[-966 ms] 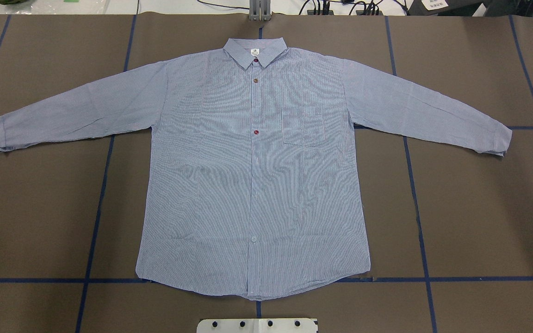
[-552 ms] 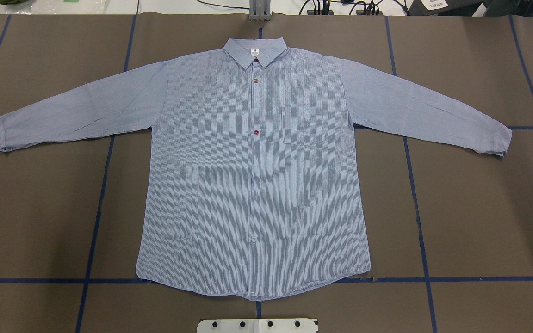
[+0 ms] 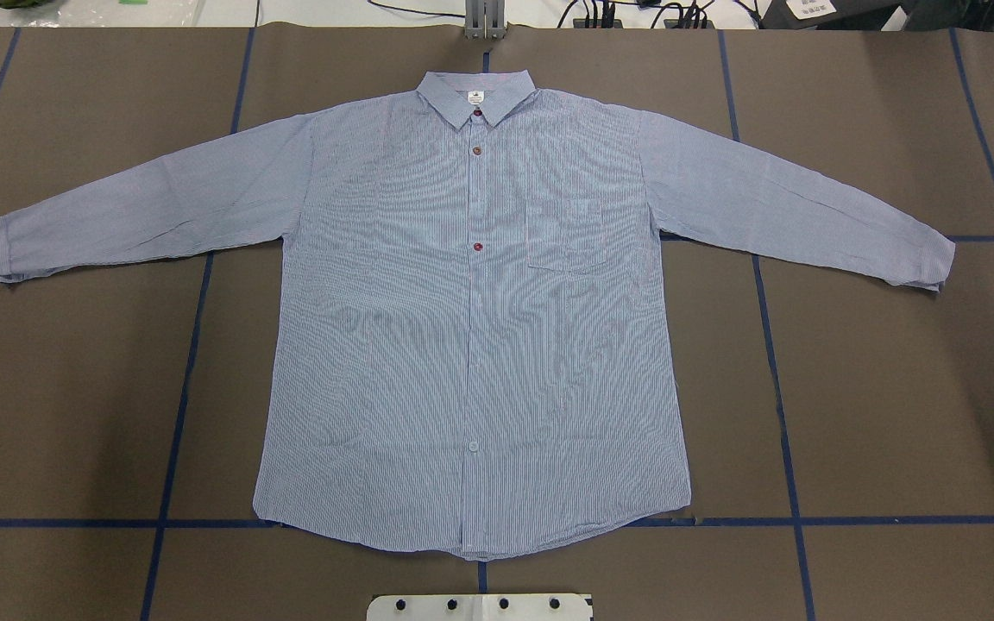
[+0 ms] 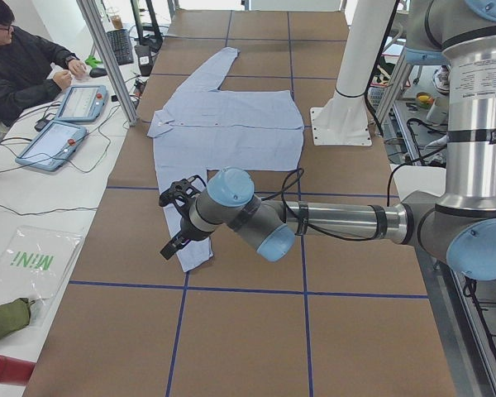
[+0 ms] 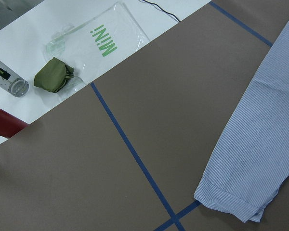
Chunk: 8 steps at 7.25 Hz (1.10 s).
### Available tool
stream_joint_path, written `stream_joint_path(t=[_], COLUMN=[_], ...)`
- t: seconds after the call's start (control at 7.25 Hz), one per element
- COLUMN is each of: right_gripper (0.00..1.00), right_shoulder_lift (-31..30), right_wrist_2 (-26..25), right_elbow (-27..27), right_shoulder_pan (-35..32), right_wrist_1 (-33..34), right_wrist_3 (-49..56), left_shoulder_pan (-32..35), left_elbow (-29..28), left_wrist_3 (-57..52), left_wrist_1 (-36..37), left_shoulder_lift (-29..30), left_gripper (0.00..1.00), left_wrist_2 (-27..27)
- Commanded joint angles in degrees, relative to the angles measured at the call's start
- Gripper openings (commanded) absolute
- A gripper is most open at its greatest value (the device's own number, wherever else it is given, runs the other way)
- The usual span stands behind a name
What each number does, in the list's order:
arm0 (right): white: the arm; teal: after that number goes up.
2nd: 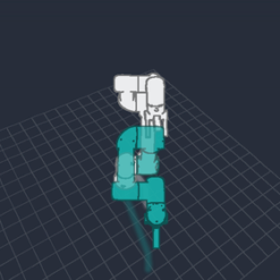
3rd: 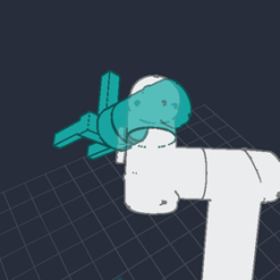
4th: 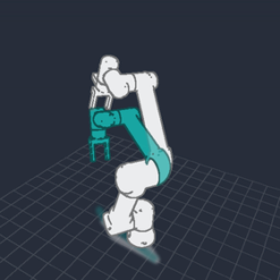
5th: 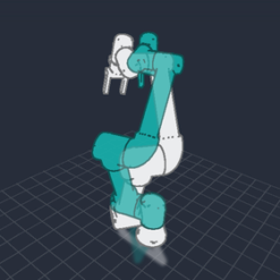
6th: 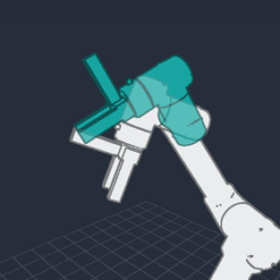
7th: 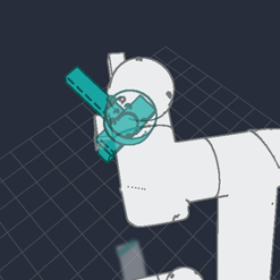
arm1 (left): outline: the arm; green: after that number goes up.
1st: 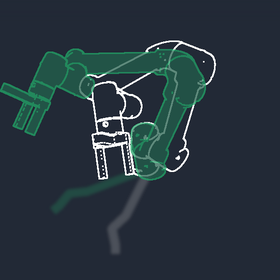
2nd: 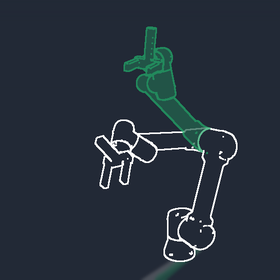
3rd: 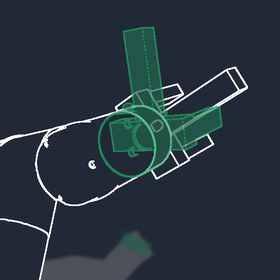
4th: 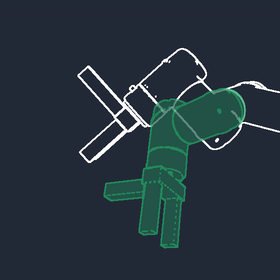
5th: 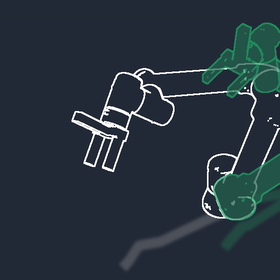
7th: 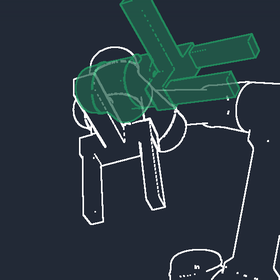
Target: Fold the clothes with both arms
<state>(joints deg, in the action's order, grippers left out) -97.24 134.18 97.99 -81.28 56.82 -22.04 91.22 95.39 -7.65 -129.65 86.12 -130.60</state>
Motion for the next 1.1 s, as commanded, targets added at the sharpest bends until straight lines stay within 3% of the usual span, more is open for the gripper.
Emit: stream_joint_path(t=[0.0, 0.14, 0.41, 0.55, 0.97], right_gripper=[1.00, 0.99, 0.93, 0.87, 0.74], right_shoulder_lift=[0.2, 1.5, 2.2, 2.2, 1.9], right_wrist_2=[-13.9, -18.1, -21.4, -21.6, -24.3], right_elbow=[-7.4, -10.5, -16.7, -17.6, -18.1], right_shoulder_pan=[14.7, 18.6, 21.1, 21.9, 23.8], right_wrist_1=[-22.8, -27.2, -35.1, -37.5, -38.4], right_wrist_3=[-24.0, -29.6, -33.2, -38.6, -39.7], left_shoulder_pan=[0.0, 0.0, 0.0, 0.0, 0.1], left_elbow=[0.0, 0.1, 0.1, 0.1, 0.1], left_wrist_3=[-0.1, -0.2, -0.3, -0.4, -0.5], left_wrist_1=[-0.1, -0.2, -0.2, -0.2, -0.2], left_shoulder_lift=[-0.2, -0.3, -0.3, -0.3, -0.5], left_gripper=[1.00, 1.00, 1.00, 1.00, 1.00], left_wrist_2=[0.0, 0.0, 0.0, 0.0, -0.1])
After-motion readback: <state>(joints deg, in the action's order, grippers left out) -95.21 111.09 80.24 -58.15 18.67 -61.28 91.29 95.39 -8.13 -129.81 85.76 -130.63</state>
